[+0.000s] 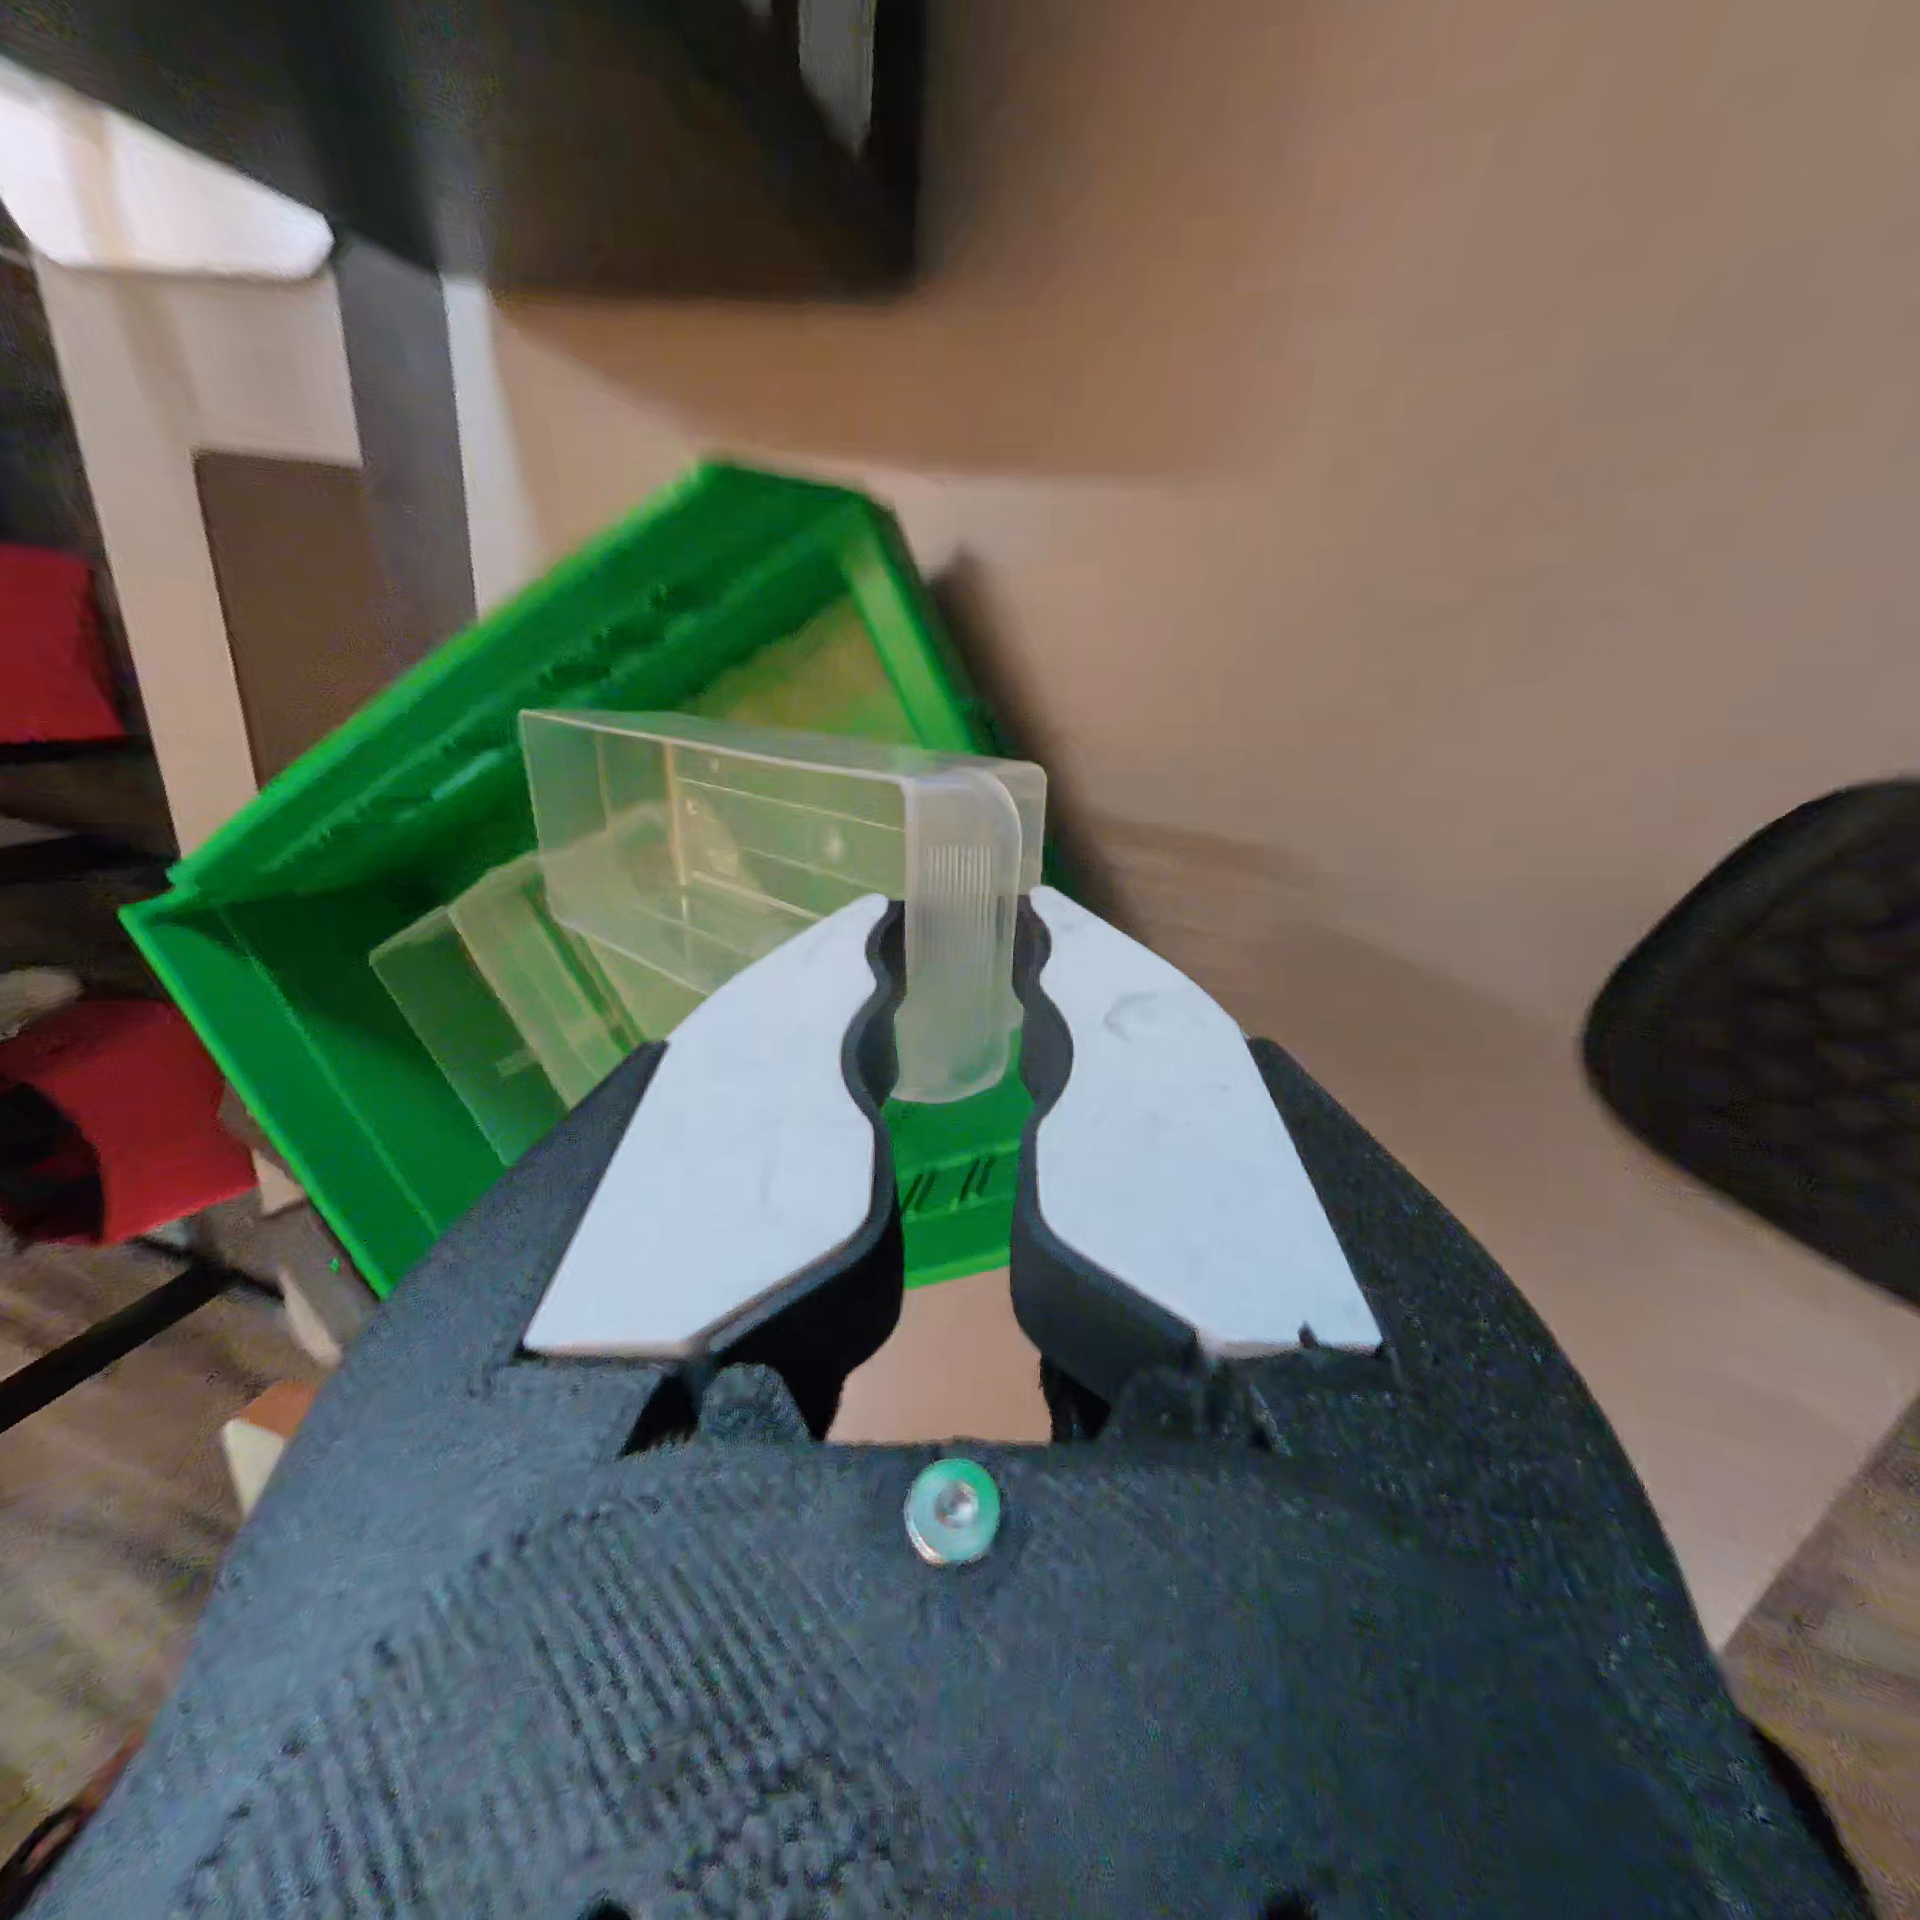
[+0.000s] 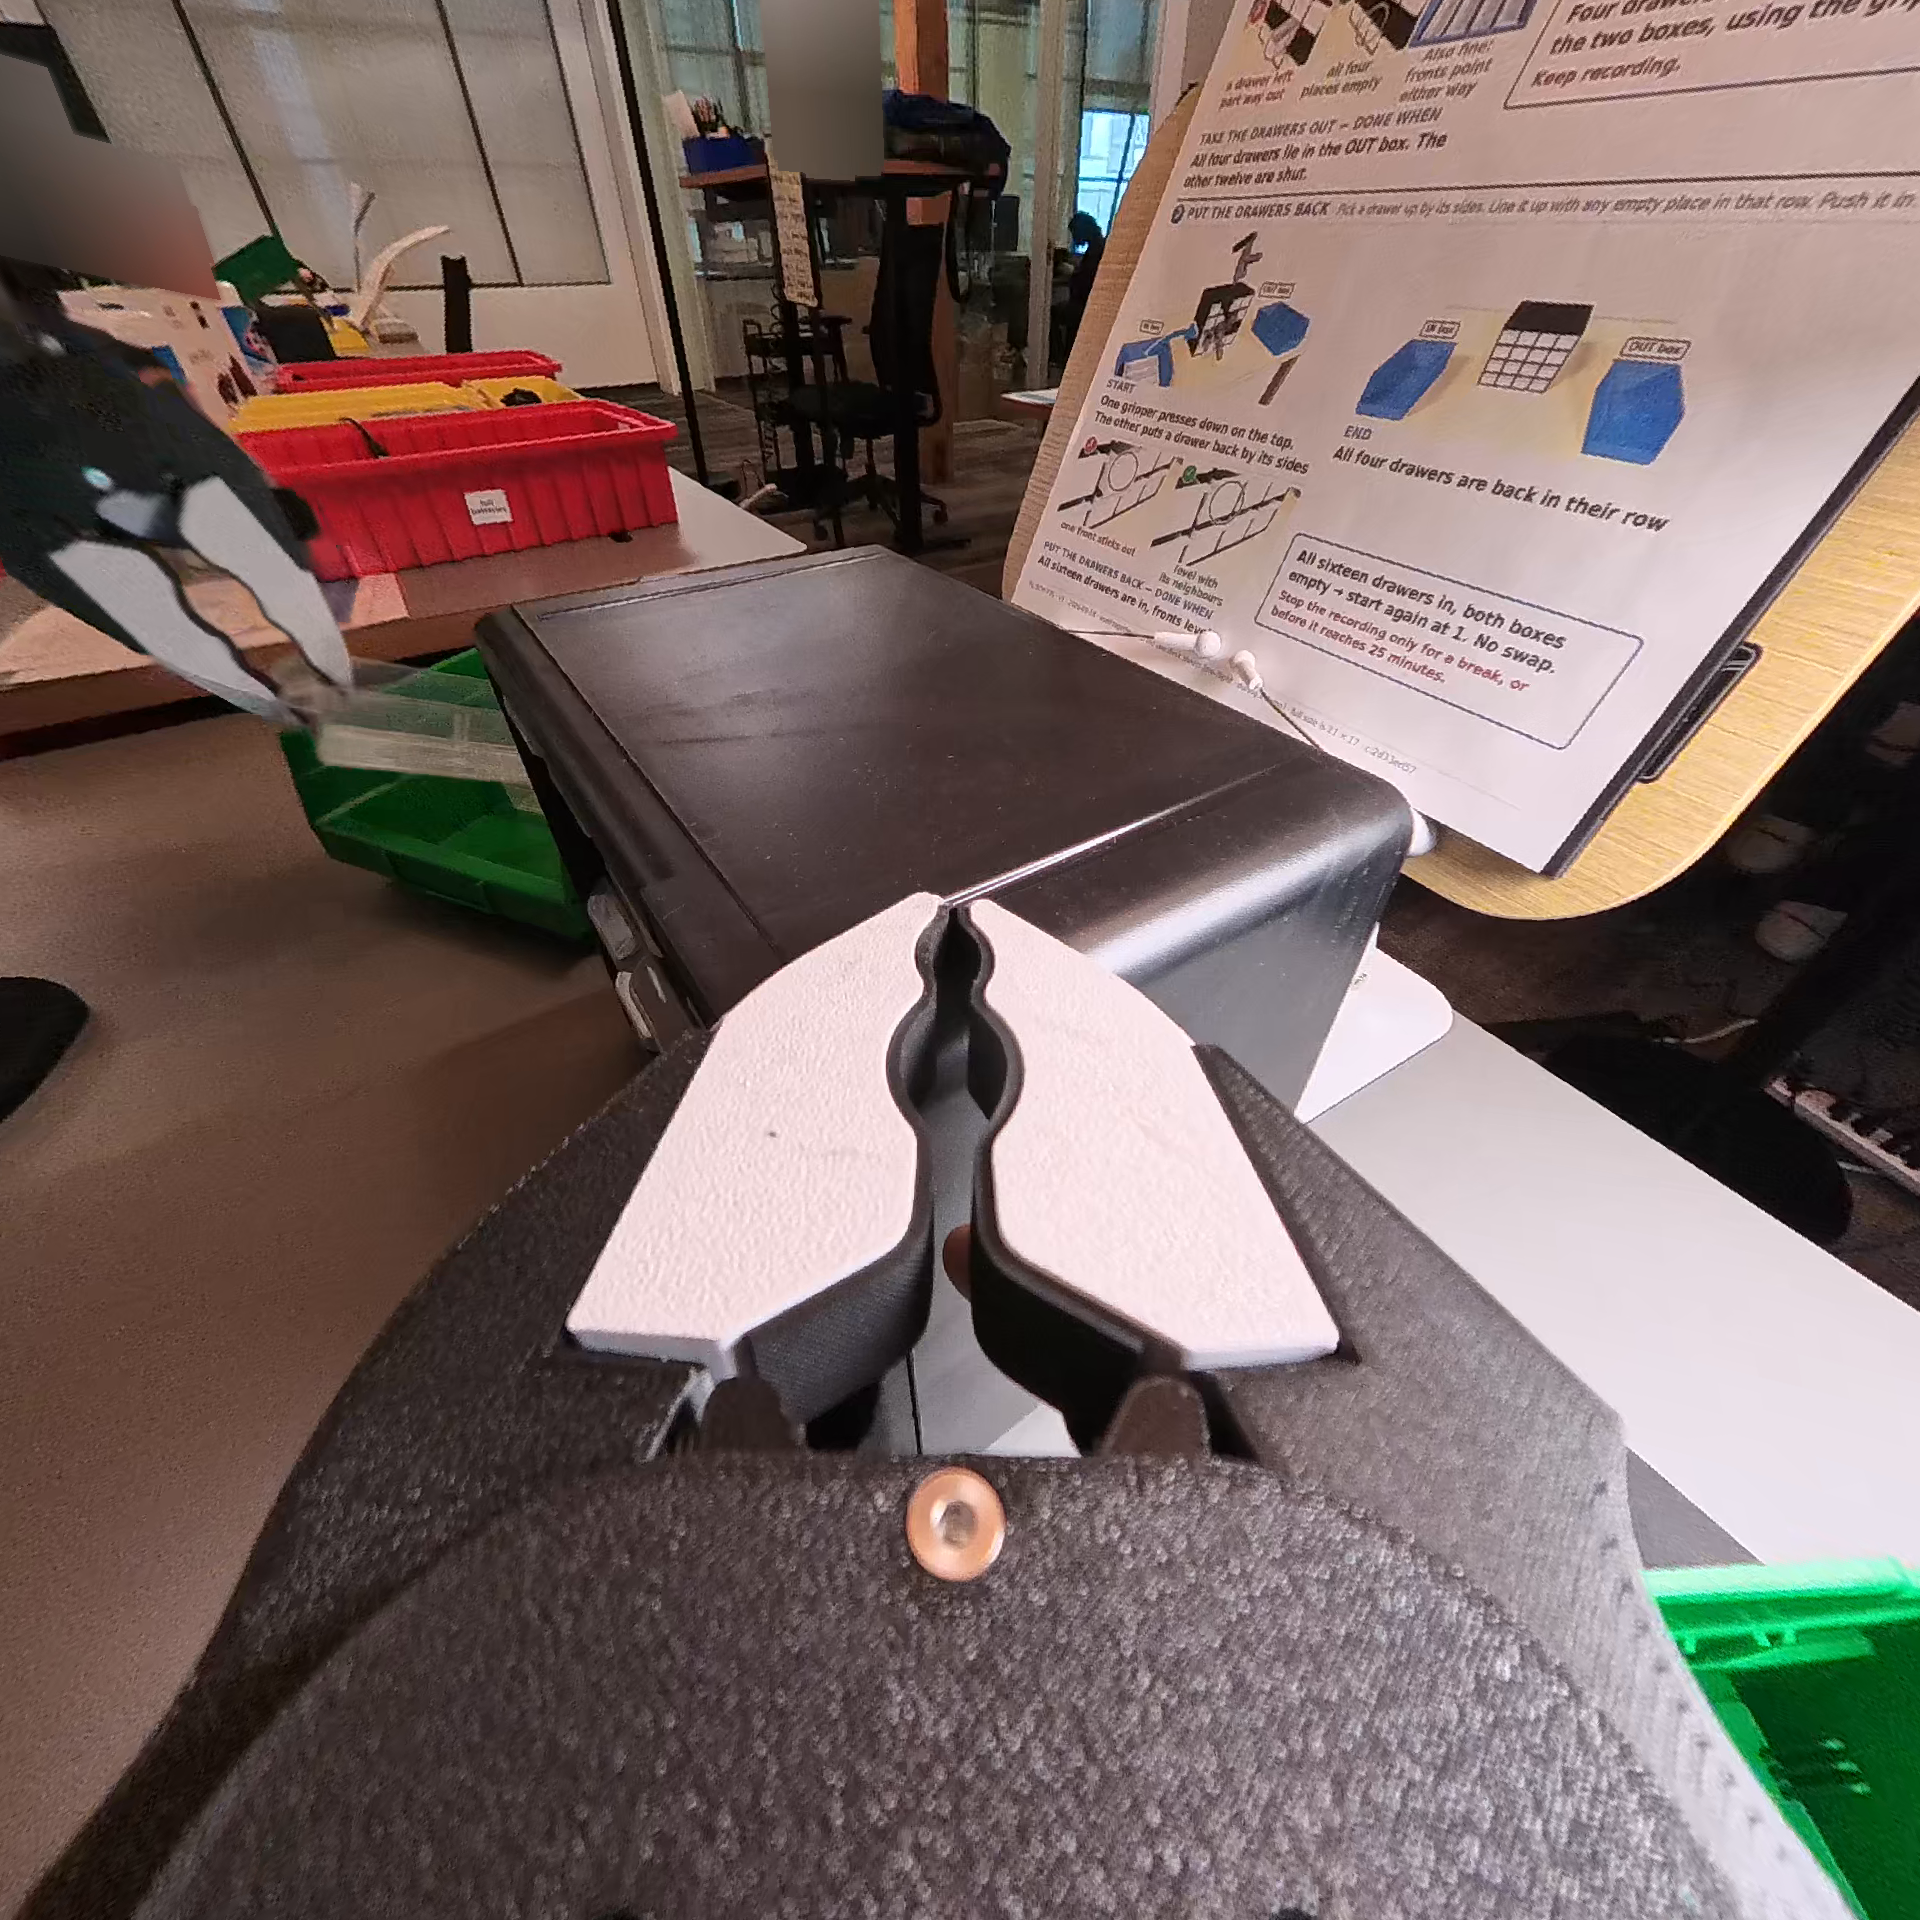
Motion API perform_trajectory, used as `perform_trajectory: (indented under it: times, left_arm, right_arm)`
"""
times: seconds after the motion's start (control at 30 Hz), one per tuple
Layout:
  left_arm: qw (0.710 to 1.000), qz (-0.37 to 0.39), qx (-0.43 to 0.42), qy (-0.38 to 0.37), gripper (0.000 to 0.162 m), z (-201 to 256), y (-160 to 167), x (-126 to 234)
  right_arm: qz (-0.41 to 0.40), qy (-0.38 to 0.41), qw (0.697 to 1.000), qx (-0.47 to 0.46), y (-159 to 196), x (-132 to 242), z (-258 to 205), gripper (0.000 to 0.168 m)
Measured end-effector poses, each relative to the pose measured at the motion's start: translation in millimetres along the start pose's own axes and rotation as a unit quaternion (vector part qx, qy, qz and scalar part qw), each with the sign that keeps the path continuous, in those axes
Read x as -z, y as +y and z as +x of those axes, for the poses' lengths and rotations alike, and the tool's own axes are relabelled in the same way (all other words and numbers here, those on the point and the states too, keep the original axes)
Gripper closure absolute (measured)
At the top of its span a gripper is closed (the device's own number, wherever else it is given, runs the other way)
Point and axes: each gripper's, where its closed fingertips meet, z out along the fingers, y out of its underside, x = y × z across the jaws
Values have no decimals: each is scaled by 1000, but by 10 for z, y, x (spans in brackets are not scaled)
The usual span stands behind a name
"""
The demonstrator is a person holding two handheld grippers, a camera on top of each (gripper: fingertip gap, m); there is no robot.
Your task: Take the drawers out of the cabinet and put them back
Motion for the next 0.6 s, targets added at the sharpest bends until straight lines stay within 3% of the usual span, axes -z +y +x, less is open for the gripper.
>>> perform_trajectory:
  times: [0.27,0.4,0.6]
  left_arm:
    - [992,93,18,79,142,561,-1170,636]
    - [993,78,25,87,142,698,-1581,602]
    - [994,53,67,61,142,514,-1926,401]
  right_arm:
    - [1,4,1000,0,0,2,-1,168]
    - [-1,8,1000,4,0,3,-2,168]
    - [-7,12,1000,9,2,9,-14,168]
